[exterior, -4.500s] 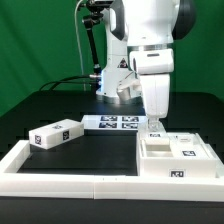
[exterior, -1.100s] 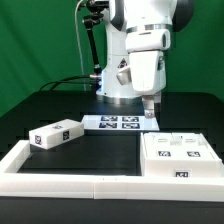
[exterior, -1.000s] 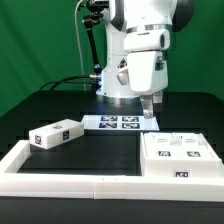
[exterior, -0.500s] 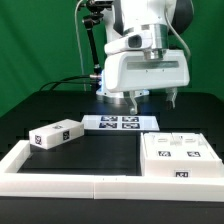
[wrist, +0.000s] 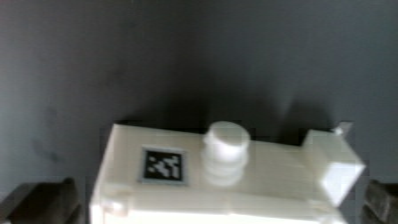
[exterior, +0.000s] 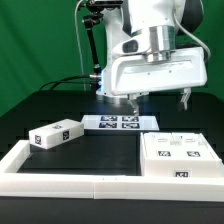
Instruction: Assemble cabinet
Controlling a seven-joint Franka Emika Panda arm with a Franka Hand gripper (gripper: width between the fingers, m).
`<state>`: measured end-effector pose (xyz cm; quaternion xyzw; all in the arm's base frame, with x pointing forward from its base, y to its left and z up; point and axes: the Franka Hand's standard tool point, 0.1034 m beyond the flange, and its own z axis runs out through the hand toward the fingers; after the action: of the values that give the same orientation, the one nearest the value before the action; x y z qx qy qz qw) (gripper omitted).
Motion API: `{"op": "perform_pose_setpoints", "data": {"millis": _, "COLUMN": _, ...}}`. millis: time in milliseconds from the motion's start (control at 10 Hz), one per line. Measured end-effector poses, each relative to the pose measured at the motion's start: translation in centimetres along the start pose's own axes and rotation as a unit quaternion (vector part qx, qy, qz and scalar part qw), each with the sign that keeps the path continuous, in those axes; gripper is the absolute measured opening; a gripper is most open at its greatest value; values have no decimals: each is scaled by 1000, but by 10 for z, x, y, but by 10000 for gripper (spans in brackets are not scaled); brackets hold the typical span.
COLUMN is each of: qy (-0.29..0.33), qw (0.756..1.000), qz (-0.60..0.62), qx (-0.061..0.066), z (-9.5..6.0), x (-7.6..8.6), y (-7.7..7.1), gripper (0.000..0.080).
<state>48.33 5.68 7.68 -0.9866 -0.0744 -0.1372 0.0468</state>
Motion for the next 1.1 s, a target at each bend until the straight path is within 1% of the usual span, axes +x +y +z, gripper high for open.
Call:
{"op": "perform_pose_setpoints", "data": {"millis": 200, "qy": 1, "qw": 999, "qz": 39, "qx": 2, "z": -1, "x": 1, "y": -2, "gripper": 797}}
{"op": "perform_pose_setpoints", "data": {"millis": 300, "qy": 0, "qw": 999, "qz": 40, "qx": 2, "z": 1, "x": 0, "y": -3, "gripper": 797}}
{"op": "perform_pose_setpoints", "data": {"millis": 400, "qy": -3, "qw": 999, "qz": 36, "qx": 5, "z": 5, "x": -1, "y": -8, "gripper": 797}}
{"op": "perform_pose_setpoints", "data": {"millis": 500, "qy": -6, "qw": 999, "qz": 39, "qx": 8, "z": 13, "x": 2, "y": -8, "gripper": 797}}
{"op": "perform_pose_setpoints", "data": {"millis": 700, "qy": -5, "qw": 999, "qz": 43, "qx": 16, "z": 28, "x": 14, "y": -11, "gripper": 797}}
{"op": "perform_pose_setpoints", "data": {"millis": 800, "qy": -4, "qw": 999, "qz": 40, "qx": 18, "z": 34, "x": 14, "y": -13, "gripper": 797}}
{"op": "perform_pose_setpoints", "data": {"millis": 1000, "qy": -6, "qw": 999, "qz": 39, "qx": 19, "z": 47, "x": 5, "y": -10, "gripper": 797}}
{"op": "perform_pose_setpoints", "data": {"millis": 1100, "qy": -7, "qw": 999, "qz": 39, "qx": 19, "z": 47, "x": 5, "y": -10, "gripper": 797}}
